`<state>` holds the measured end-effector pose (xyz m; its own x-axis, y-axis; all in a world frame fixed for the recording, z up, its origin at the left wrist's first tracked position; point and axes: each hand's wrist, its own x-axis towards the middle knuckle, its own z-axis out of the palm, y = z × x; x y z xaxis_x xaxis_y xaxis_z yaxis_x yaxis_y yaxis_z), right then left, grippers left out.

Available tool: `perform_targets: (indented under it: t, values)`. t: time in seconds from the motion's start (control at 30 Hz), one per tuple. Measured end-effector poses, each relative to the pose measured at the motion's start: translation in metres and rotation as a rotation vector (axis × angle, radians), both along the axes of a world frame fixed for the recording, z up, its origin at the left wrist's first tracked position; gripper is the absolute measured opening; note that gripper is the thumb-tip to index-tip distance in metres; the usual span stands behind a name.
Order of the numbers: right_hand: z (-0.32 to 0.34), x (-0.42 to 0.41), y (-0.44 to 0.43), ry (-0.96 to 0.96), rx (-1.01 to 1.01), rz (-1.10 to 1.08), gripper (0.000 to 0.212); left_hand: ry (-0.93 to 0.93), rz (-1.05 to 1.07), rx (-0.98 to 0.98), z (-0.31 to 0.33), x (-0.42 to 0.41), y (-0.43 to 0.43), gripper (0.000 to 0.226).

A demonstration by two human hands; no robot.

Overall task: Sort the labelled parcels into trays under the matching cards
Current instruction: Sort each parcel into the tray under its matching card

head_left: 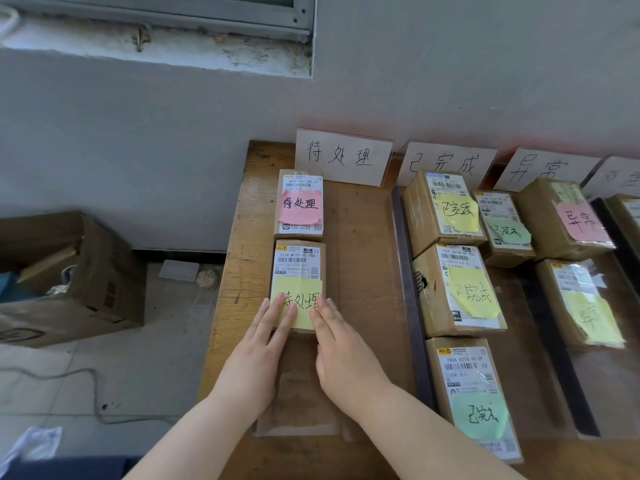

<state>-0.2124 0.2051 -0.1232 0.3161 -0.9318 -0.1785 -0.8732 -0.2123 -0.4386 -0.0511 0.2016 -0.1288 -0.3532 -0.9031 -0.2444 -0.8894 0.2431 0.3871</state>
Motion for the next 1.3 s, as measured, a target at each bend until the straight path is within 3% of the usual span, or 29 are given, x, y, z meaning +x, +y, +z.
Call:
perform_targets:
  t: [0.13,0.33,0.63,0.83,1.3]
  values:
    - [-0.005,-0.001,0.012,0.028,-0.049,-0.003,0.058,-0.031,-0.007,-0.029,-0.006,0.002,0.010,0.115]
    - [-0.008,-0.002,0.023,0.059,-0.045,-0.010,0.064,-0.086,-0.008,-0.044,-0.004,0.000,0.018,0.111]
    - [0.009,-0.001,0.012,0.048,-0.039,0.003,0.059,-0.107,0.015,-0.112,0.011,-0.005,0.008,0.080]
    - [0.022,-0.017,0.019,0.067,-0.051,-0.043,0.059,-0.155,0.013,-0.119,0.031,-0.011,0.012,0.071]
    - [0.070,-0.120,0.084,0.083,-0.331,-0.199,0.059,-0.103,-0.152,-0.311,0.093,-0.126,0.049,0.078]
